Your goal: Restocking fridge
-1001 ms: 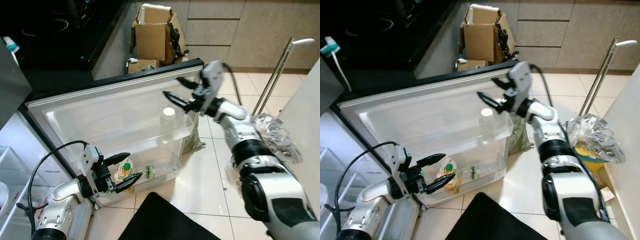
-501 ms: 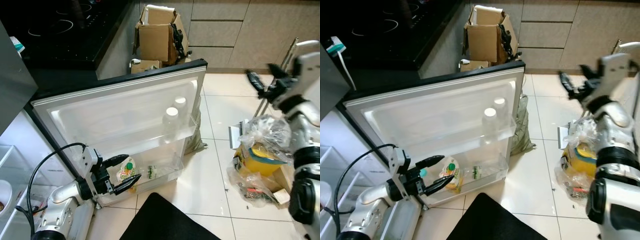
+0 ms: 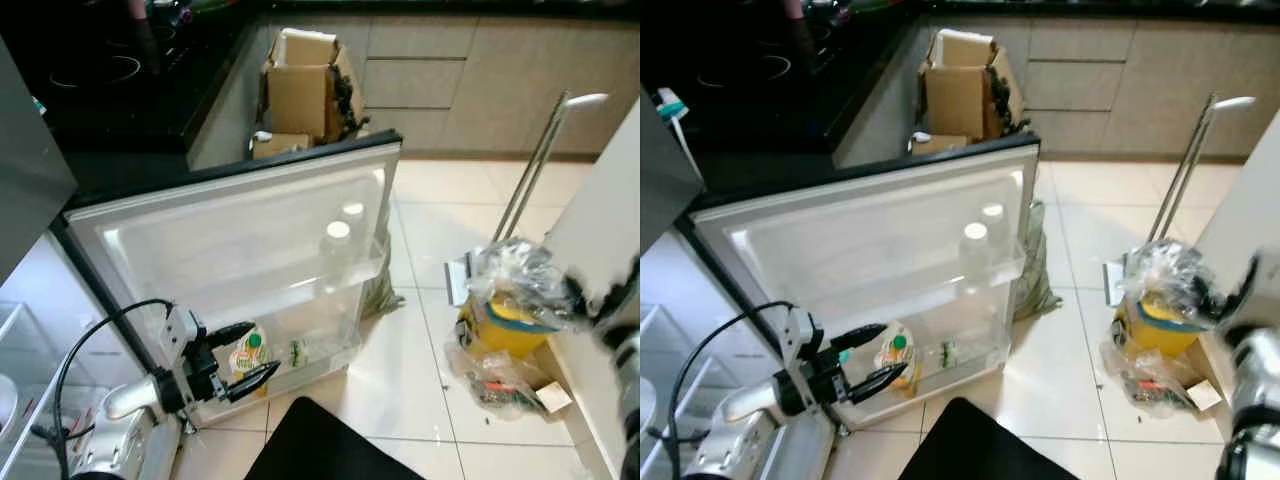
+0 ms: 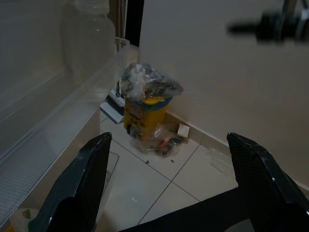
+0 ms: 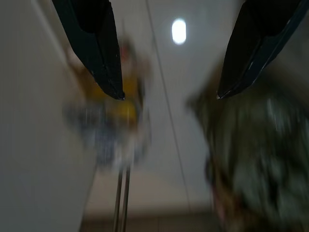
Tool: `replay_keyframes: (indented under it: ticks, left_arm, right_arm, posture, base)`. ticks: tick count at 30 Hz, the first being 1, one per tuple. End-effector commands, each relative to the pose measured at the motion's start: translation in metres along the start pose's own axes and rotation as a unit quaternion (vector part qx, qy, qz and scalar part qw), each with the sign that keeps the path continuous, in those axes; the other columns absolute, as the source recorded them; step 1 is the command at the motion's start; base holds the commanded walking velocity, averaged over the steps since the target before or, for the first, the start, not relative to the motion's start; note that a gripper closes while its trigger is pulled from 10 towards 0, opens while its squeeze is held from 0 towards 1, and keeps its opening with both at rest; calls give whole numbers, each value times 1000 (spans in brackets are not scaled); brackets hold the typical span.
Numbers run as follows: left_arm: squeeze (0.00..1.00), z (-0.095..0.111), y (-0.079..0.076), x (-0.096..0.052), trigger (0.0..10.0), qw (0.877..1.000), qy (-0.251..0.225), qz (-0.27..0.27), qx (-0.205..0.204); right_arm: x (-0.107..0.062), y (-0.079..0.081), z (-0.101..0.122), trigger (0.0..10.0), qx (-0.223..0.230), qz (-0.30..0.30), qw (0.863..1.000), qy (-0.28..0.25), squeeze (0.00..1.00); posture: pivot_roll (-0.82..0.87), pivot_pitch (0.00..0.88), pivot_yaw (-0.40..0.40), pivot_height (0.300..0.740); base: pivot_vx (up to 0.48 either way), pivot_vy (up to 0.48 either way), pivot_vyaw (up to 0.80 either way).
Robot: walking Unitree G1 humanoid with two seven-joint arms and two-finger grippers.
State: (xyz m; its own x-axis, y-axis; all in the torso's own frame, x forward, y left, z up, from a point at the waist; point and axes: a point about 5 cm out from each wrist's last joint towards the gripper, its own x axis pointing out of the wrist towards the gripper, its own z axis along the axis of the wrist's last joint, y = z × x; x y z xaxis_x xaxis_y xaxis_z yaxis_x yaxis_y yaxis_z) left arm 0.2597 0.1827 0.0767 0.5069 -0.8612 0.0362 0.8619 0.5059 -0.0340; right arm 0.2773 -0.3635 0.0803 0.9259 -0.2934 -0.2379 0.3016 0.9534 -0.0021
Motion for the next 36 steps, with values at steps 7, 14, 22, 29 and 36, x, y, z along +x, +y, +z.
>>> replay_keyframes:
  ticks: [7, 14, 22, 29, 36]
  left_arm:
    - [0, -9, -6, 0, 10000, 1000, 3, 6, -8]
    - [0, -21, -9, 1, 10000, 999, 21, 33, -20]
    - [0, -55, -25, -6, 10000, 993, 69, 49, -83]
    - [0, -106, -49, -27, 10000, 965, 154, 134, -168]
    - [0, -149, -78, -53, 10000, 900, 266, 259, -227]
  right_arm:
    - [-35, 15, -92, 10000, 5, -10, 985, 173, 0]
    - [-79, 39, -159, 10000, -11, 13, 953, 304, 0]
    - [-111, 50, -192, 10000, -36, 31, 926, 376, 0]
    - [-122, 58, -203, 10000, -69, 54, 911, 404, 0]
    - [-119, 62, -202, 10000, -86, 56, 910, 401, 0]
  posture:
    - [-36, 42, -21, 740]
    - [-31, 43, -25, 740]
    - [-29, 47, -21, 740]
    - [-22, 48, -20, 740]
    - [-13, 44, -23, 740]
  base:
    - [0, 0, 0]
    - [0, 0, 0]
    - [0, 0, 0]
    - [0, 0, 0]
    - [0, 0, 0]
